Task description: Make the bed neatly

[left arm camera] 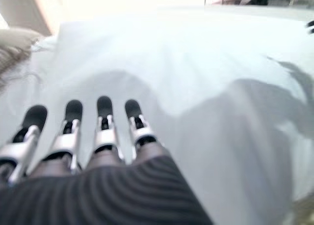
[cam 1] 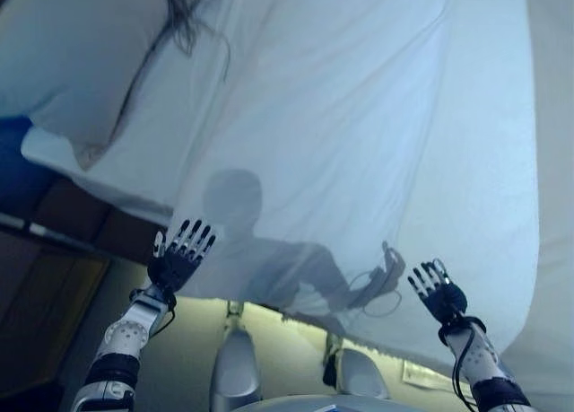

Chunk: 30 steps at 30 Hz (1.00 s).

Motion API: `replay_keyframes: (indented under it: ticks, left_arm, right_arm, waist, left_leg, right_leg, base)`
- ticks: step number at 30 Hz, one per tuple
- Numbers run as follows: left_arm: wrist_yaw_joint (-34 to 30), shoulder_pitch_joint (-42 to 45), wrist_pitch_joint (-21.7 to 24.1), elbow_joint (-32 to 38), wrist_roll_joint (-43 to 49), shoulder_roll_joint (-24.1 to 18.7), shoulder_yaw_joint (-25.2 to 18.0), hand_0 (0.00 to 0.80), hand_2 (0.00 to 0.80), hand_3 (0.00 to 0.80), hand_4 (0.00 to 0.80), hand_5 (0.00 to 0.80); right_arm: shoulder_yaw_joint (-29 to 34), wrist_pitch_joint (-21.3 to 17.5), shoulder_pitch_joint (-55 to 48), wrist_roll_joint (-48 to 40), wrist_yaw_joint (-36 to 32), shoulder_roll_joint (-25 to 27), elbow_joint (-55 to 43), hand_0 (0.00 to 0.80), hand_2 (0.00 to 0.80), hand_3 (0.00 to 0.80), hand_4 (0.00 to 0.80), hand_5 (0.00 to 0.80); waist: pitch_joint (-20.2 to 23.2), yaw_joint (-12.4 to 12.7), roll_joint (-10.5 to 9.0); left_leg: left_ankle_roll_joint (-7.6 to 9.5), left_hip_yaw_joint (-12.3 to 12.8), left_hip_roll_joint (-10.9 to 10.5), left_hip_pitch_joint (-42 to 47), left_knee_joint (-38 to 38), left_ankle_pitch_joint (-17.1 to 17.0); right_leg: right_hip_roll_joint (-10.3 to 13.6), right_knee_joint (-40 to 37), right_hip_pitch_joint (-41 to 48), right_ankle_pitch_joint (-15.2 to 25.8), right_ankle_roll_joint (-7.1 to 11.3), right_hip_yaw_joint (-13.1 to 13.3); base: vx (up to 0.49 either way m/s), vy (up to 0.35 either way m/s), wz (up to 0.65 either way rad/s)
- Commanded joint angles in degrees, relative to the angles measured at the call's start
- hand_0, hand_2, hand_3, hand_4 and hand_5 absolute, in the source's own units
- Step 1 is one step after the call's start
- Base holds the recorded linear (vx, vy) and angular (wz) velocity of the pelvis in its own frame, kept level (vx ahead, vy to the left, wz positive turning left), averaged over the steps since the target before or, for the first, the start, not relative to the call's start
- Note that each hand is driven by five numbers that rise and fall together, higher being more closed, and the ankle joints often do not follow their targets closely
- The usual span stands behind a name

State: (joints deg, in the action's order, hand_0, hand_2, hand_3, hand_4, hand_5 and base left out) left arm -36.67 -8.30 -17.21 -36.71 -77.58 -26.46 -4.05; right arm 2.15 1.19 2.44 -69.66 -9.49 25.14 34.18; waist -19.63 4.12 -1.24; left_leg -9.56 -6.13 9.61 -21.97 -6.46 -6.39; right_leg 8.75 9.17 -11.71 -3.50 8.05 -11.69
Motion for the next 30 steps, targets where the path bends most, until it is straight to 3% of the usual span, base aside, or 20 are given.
replay_keyframes:
  ticks: [1, 8, 13, 18, 25, 30]
  left_arm:
    - [-1.7, -2.4, -1.0, 2.2, -2.8, -4.5, 0.2, 0.000, 0.000, 0.000, 0.000, 0.000]
    - [1.5, -3.6, -0.5, 0.9, -9.1, -5.0, 1.0, 0.000, 0.000, 0.000, 0.000, 0.000]
    - [-2.4, -3.9, 1.8, 2.9, -10.9, -2.3, 2.2, 0.000, 0.000, 0.000, 0.000, 0.000]
    - [-1.9, -7.0, 4.6, 6.3, -7.3, -0.1, 5.8, 0.000, 0.000, 0.000, 0.000, 0.000]
    - [-2.9, -10.4, 6.4, 6.0, -9.3, -1.0, 7.6, 0.000, 0.000, 0.000, 0.000, 0.000]
    - [5.1, -12.3, 11.8, 5.1, -9.8, -1.3, 7.6, 0.000, 0.000, 0.000, 0.000, 0.000]
  right_arm:
    - [-0.6, -3.4, 3.1, -4.2, -0.9, 3.1, -6.1, 0.000, 0.000, 0.000, 0.000, 0.000]
    - [-1.2, -5.2, 6.8, -5.3, 0.1, 5.5, -10.6, 0.000, 0.000, 0.000, 0.000, 0.000]
    - [1.1, -5.9, 9.6, -5.7, 1.2, 8.2, -11.9, 0.000, 0.000, 0.000, 0.000, 0.000]
    - [1.5, -8.3, 10.6, -4.8, 3.0, 6.8, -16.0, 0.000, 0.000, 0.000, 0.000, 0.000]
    - [2.2, -6.9, 12.0, -3.4, 4.0, 8.6, -19.8, 0.000, 0.000, 0.000, 0.000, 0.000]
    - [2.8, -6.3, 12.8, -1.8, 4.5, 9.5, -21.3, 0.000, 0.000, 0.000, 0.000, 0.000]
  waist:
    - [-1.6, 1.5, -3.61]
    - [-4.8, 1.8, -3.68]
    - [-6.4, 2.3, -3.18]
    - [-7.2, 2.2, -3.97]
    - [-6.9, 0.8, -3.78]
    - [-6.7, 0.1, -3.44]
  left_leg:
    - [1.76, -1.8, 1.5, -2.5, -7.3, 3.9]
    - [2.75, -3.2, -1.3, -9.6, -9.3, 2.8]
    - [3.19, -3.9, -3.3, -14.9, -11.6, 2.8]
    - [3.77, -3.8, -4.0, -19.8, -13.7, 2.6]
    - [3.81, -3.2, -4.8, -25.3, -17.0, 2.9]
    - [3.76, -2.8, -5.2, -28.3, -19.3, 3.4]
  right_leg:
    - [6.3, 1.0, -5.7, 7.9, 2.32, 2.7]
    - [6.8, 2.7, -12.8, 9.2, 2.85, 2.4]
    - [7.5, 5.1, -17.9, 9.1, 3.22, 2.1]
    - [7.6, 7.9, -23.2, 8.9, 3.52, 2.3]
    - [8.5, 9.4, -29.5, 9.8, 3.75, 3.5]
    - [9.0, 10.8, -33.1, 10.1, 3.43, 4.2]
  base:
    - [-0.127, 0.043, 0.12]
    - [-0.115, 0.069, 0.13]
    - [-0.084, 0.084, 0.18]
    - [-0.050, 0.032, 0.15]
    - [-0.015, 0.099, 0.06]
    - [0.008, 0.141, 0.05]
